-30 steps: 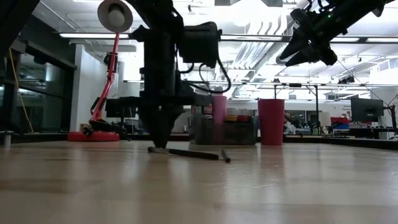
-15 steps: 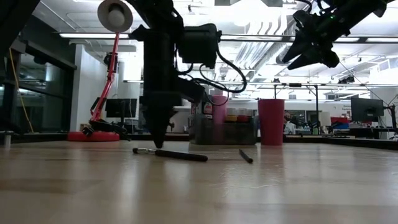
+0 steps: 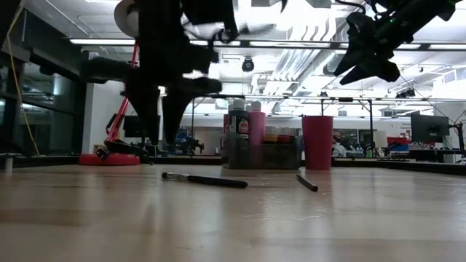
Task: Pick & Place Paint Supplies
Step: Put the black paintbrush into the red cup
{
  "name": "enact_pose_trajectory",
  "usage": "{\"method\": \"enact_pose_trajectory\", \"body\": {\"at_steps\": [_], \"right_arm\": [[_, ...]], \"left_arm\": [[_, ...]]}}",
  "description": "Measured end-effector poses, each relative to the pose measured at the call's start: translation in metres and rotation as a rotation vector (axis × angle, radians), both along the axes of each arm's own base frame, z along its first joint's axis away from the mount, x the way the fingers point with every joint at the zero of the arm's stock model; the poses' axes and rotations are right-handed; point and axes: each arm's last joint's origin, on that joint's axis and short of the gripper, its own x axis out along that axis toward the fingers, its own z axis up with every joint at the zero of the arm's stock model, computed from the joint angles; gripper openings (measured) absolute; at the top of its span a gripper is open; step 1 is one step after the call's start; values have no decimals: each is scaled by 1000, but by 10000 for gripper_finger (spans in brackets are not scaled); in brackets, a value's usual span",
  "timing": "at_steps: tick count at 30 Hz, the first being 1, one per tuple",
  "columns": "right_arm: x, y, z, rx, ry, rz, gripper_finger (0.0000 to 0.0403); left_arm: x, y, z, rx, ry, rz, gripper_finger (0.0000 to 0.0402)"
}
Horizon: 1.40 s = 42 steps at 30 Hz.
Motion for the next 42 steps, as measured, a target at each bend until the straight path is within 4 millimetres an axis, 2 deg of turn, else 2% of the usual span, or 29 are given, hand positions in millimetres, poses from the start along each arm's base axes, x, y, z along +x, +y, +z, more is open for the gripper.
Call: {"method": "enact_pose_trajectory", "body": {"at_steps": [3, 8, 11, 15, 22, 31, 35, 39, 42], "right_arm": [[0, 0, 0, 9, -3, -1, 149], [0, 1, -1, 24, -1, 14, 149], [0, 1, -1, 24, -1, 12, 149], [0, 1, -1, 25, 0, 12, 149], [0, 1, -1, 30, -3, 15, 149], [0, 1, -1, 34, -1, 17, 149], [0, 1, -1, 36, -2, 20, 149], [0, 2, -1, 43, -7, 38, 149], [1, 3, -1, 57, -17, 71, 149]], "left_arm": [[4, -16, -4, 9, -26, -99, 131], [6, -24, -18, 12, 0, -84, 194], [8, -23, -26, 12, 22, -45, 209], [11, -23, -37, -21, 51, -31, 209], [10, -24, -58, -49, 55, 3, 169], [-5, -22, -77, -59, 107, 64, 55], [-5, -21, -78, -62, 107, 86, 9], [-4, -22, -76, -52, 114, 80, 5], [2, -21, -62, 3, 137, 33, 3]]}}
